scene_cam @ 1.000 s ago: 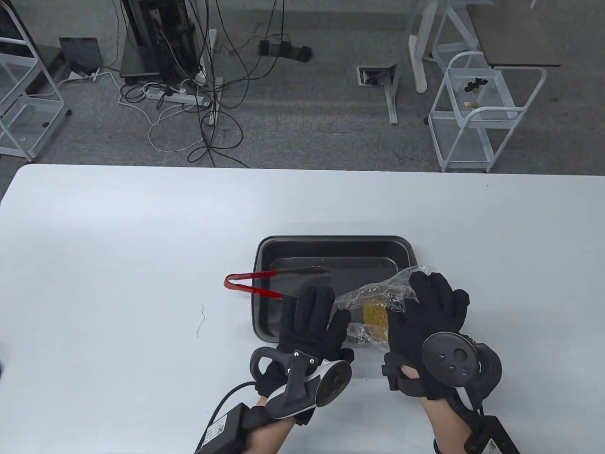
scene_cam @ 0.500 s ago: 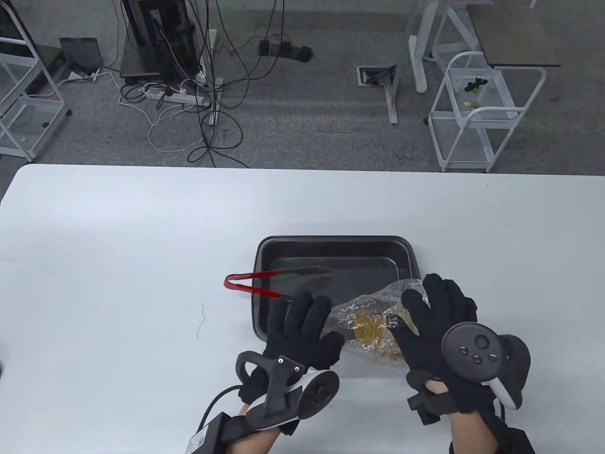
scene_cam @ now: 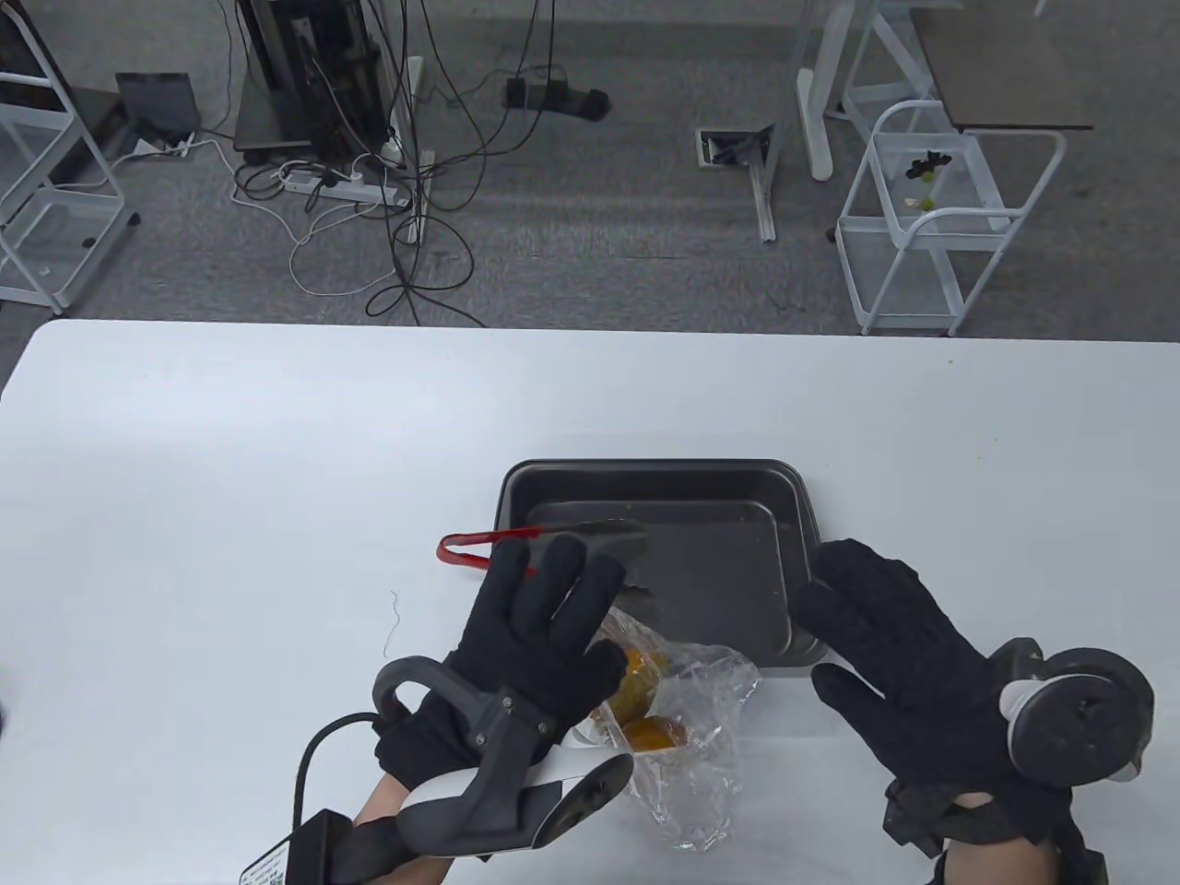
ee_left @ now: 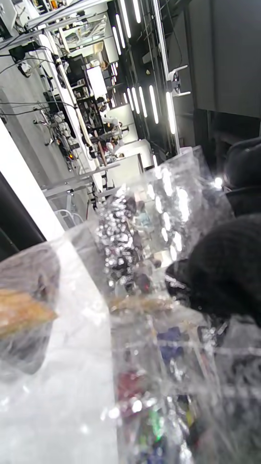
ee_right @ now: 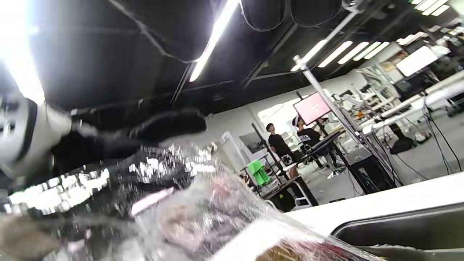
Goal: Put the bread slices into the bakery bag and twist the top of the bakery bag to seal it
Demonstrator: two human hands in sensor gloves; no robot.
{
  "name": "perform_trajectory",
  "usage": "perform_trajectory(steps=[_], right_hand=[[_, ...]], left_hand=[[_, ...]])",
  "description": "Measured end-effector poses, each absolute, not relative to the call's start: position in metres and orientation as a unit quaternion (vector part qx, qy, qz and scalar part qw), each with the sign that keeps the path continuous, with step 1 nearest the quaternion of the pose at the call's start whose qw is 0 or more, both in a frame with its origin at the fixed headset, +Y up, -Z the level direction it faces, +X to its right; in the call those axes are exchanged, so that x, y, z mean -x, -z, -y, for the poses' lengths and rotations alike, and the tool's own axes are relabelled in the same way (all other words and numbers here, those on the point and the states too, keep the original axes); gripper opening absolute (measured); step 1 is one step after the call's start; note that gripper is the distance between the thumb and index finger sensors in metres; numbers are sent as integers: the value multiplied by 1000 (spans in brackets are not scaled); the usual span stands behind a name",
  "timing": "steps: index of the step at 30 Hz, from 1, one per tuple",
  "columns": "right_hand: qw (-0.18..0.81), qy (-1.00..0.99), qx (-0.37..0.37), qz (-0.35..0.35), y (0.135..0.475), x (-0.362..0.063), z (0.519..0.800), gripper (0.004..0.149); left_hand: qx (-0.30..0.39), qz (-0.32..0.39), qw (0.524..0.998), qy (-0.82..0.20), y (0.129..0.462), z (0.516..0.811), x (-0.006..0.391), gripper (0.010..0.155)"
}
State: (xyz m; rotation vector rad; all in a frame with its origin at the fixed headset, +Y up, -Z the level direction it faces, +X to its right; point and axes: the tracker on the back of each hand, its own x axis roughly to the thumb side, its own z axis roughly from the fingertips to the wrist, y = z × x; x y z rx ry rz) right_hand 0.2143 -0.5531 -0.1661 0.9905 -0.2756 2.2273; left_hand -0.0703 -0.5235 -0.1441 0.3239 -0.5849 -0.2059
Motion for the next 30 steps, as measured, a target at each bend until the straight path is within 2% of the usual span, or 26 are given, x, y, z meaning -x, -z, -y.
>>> perform_trajectory(steps=[3,9,11,14,15,18,26,30], right_hand=[[271,-845,-430,165,150,-187,547,71],[142,-859,-449,201,122,-147,546,70],[110,-870,-434,204,118,-141,547,66],[72,-880,-409,232,116,-140,546,52],[68,-885,-395,238,116,-141,546,45],[53,-893,-357,267,117,-150,542,38],[102,-910,-279,289,123,-189,531,37],[147,-898,-287,301,123,-199,527,38]], left_hand=[[-159,291,937,109,145,519,65,38],[-152,297,936,114,147,510,54,38],[-152,298,936,113,147,510,52,37],[-160,305,932,112,144,511,55,37],[-162,309,930,113,143,511,57,36],[-170,305,930,111,143,514,64,36],[-166,276,945,61,151,520,90,36],[-164,254,953,21,155,511,101,36]])
